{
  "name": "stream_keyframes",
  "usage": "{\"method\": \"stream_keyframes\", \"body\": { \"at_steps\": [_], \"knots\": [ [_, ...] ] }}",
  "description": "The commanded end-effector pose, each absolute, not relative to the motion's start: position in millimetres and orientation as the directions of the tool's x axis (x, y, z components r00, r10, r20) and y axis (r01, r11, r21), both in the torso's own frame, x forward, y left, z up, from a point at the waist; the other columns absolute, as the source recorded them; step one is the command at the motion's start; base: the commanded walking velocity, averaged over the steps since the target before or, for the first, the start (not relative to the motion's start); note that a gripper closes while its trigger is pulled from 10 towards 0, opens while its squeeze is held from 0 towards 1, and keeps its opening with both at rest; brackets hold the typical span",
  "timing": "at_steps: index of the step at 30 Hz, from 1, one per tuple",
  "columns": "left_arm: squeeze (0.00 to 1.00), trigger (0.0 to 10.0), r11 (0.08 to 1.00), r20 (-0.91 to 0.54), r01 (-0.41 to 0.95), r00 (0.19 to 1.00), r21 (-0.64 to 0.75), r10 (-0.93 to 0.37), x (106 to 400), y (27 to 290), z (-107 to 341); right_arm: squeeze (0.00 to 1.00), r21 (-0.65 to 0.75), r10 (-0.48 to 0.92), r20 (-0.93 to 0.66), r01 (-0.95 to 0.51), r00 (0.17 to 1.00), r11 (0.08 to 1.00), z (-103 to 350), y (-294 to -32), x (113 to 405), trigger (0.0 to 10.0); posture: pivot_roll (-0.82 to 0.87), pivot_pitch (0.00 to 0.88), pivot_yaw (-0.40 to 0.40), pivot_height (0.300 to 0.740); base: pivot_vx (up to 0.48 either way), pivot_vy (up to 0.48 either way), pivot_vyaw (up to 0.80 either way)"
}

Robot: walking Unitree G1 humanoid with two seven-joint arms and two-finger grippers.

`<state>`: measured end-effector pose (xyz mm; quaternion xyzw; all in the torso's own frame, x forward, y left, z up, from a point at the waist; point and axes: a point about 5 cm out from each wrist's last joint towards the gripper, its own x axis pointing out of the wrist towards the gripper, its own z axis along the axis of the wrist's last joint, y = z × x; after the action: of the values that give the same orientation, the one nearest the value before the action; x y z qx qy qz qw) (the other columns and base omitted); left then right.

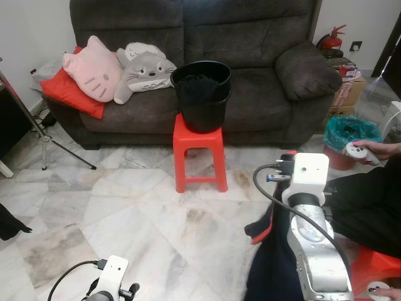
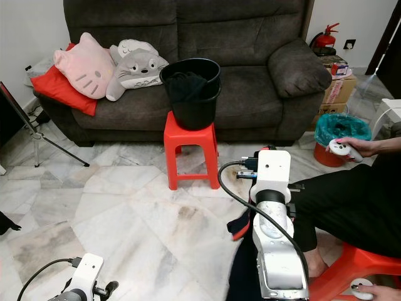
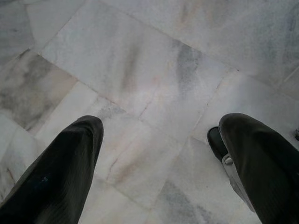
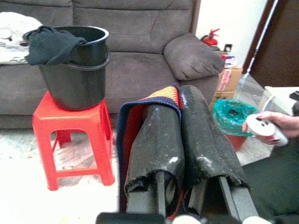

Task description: Hang hanger

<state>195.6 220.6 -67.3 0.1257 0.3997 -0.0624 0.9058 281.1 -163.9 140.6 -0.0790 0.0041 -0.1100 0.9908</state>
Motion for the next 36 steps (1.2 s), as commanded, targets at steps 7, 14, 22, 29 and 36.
{"method": "stream_keyframes", "body": {
  "at_steps": [7, 14, 22, 29, 36],
  "knots": [
    [0.0, 10.0, 0.959, -0.749, 0.202, 0.662, 0.198, 0.016, 190.9, 230.5, -67.7, 0.0, -0.145, -0.203, 0.054, 0.208, 0.978, 0.967, 151.4, -159.6, 285.9, 10.0, -0.15, 0.0, 0.085, 0.74, 0.0, 0.0, 0.0],
    [0.0, 10.0, 0.958, -0.752, 0.204, 0.659, 0.2, 0.017, 190.2, 230.2, -68.2, 0.0, -0.17, -0.218, 0.075, 0.228, 0.973, 0.959, 155.1, -161.9, 284.8, 10.0, -0.14, 0.0, 0.086, 0.74, 0.0, 0.0, 0.23],
    [0.0, 10.0, 0.957, -0.754, 0.206, 0.656, 0.205, 0.021, 189.9, 231.3, -68.2, 0.0, -0.156, -0.216, 0.078, 0.226, 0.973, 0.962, 155.7, -161.8, 284.7, 10.0, -0.14, 0.0, 0.087, 0.74, 0.0, 0.0, 0.8],
    [0.0, 10.0, 0.956, -0.759, 0.204, 0.651, 0.209, 0.027, 188.0, 232.4, -69.1, 0.0, -0.152, -0.213, 0.076, 0.222, 0.974, 0.963, 154.8, -160.9, 284.6, 10.0, -0.14, 0.0, 0.086, 0.74, 0.0, 0.0, 0.8],
    [0.0, 10.0, 0.957, -0.766, 0.203, 0.642, 0.206, 0.028, 184.2, 231.5, -71.3, 0.0, -0.151, -0.213, 0.073, 0.222, 0.974, 0.963, 154.1, -161.6, 285.2, 10.0, -0.14, 0.0, 0.084, 0.74, 0.0, 0.0, 0.8]
  ]
}}
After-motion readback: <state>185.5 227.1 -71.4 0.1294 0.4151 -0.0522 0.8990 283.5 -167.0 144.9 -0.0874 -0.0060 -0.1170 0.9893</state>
